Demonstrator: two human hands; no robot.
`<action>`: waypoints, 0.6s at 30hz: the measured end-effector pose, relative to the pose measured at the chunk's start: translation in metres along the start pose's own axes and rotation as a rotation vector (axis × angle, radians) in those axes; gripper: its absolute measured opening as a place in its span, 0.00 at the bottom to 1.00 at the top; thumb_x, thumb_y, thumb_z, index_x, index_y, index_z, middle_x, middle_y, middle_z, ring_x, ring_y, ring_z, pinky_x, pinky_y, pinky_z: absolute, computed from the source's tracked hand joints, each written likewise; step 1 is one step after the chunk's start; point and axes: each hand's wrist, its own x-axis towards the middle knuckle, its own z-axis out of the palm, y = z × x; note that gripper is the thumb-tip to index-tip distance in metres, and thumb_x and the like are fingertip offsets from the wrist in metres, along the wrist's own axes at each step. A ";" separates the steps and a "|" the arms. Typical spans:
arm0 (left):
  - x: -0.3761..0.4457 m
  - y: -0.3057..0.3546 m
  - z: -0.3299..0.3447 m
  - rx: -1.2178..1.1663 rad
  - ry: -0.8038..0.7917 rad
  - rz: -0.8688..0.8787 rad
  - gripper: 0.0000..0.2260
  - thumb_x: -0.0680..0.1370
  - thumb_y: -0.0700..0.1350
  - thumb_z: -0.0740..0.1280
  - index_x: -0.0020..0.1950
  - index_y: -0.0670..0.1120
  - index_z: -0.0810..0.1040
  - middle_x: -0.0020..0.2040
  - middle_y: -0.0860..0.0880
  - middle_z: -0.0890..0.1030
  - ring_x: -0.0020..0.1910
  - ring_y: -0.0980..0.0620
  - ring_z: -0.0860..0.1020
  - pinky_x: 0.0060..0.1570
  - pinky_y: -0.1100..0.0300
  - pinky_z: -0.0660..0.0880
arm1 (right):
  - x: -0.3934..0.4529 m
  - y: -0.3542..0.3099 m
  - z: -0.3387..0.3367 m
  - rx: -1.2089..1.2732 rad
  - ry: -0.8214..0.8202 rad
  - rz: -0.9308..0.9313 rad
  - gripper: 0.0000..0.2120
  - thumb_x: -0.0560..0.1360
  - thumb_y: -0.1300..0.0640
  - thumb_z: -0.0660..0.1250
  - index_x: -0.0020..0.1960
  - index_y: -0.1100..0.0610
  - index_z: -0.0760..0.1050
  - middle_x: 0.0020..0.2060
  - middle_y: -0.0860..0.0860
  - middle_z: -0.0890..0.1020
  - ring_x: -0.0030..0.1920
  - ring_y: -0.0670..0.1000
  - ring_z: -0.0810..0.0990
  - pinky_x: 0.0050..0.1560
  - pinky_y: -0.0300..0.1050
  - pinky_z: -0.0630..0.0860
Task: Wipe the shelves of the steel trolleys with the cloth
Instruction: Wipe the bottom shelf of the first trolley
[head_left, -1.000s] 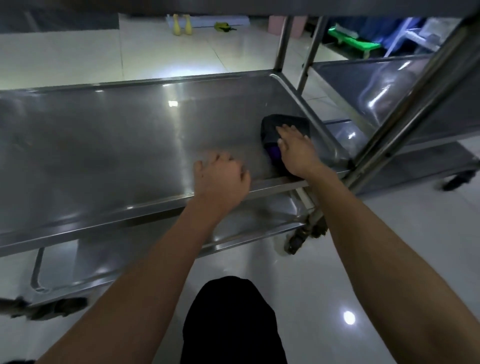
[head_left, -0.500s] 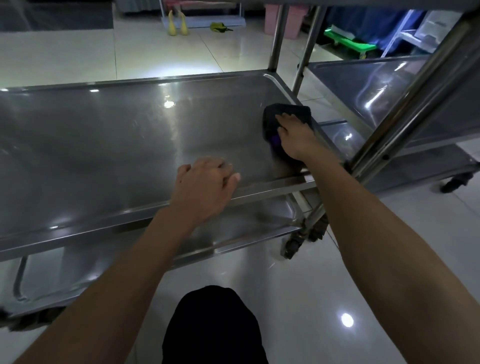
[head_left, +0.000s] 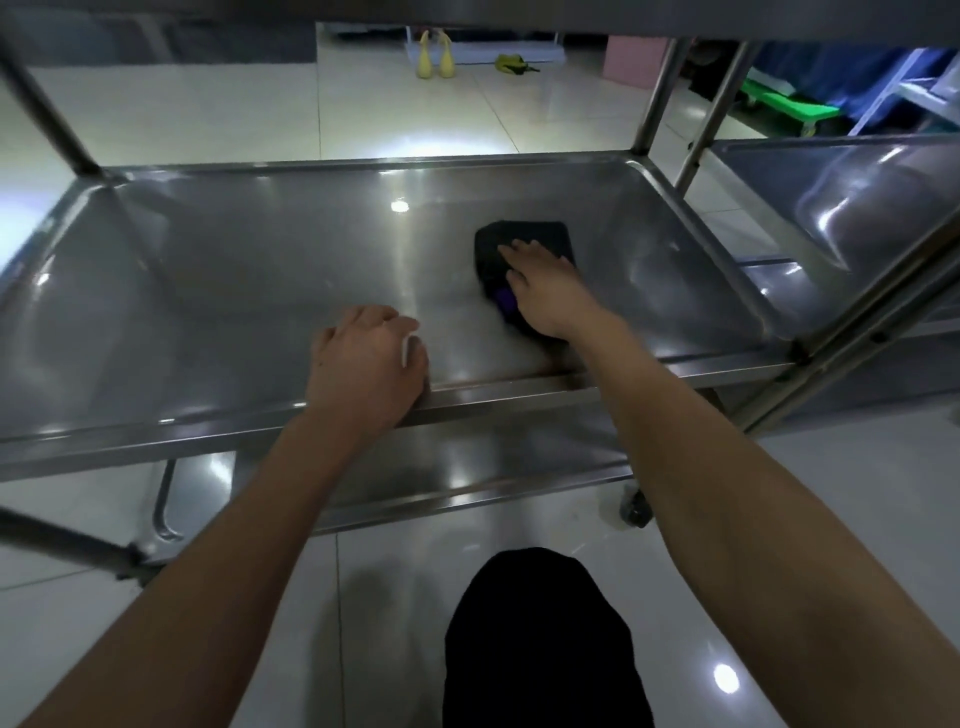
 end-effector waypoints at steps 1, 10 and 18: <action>-0.001 -0.007 -0.003 -0.001 0.001 -0.012 0.14 0.80 0.51 0.63 0.63 0.52 0.80 0.64 0.50 0.79 0.65 0.45 0.72 0.62 0.46 0.68 | 0.003 -0.014 0.004 0.001 -0.003 -0.024 0.23 0.85 0.55 0.49 0.80 0.53 0.56 0.80 0.51 0.57 0.80 0.54 0.53 0.77 0.59 0.53; -0.021 -0.055 -0.019 0.011 0.023 -0.043 0.12 0.80 0.50 0.64 0.60 0.48 0.82 0.61 0.49 0.79 0.60 0.44 0.75 0.56 0.48 0.69 | 0.027 -0.136 0.047 0.004 -0.034 -0.251 0.23 0.85 0.54 0.50 0.80 0.50 0.57 0.80 0.50 0.58 0.80 0.52 0.54 0.76 0.58 0.53; -0.012 -0.039 -0.012 0.017 0.025 -0.053 0.13 0.80 0.51 0.63 0.60 0.49 0.81 0.61 0.49 0.79 0.61 0.45 0.73 0.58 0.48 0.67 | 0.032 -0.111 0.041 0.053 -0.008 -0.208 0.23 0.85 0.54 0.49 0.80 0.52 0.58 0.80 0.49 0.58 0.80 0.51 0.53 0.77 0.56 0.51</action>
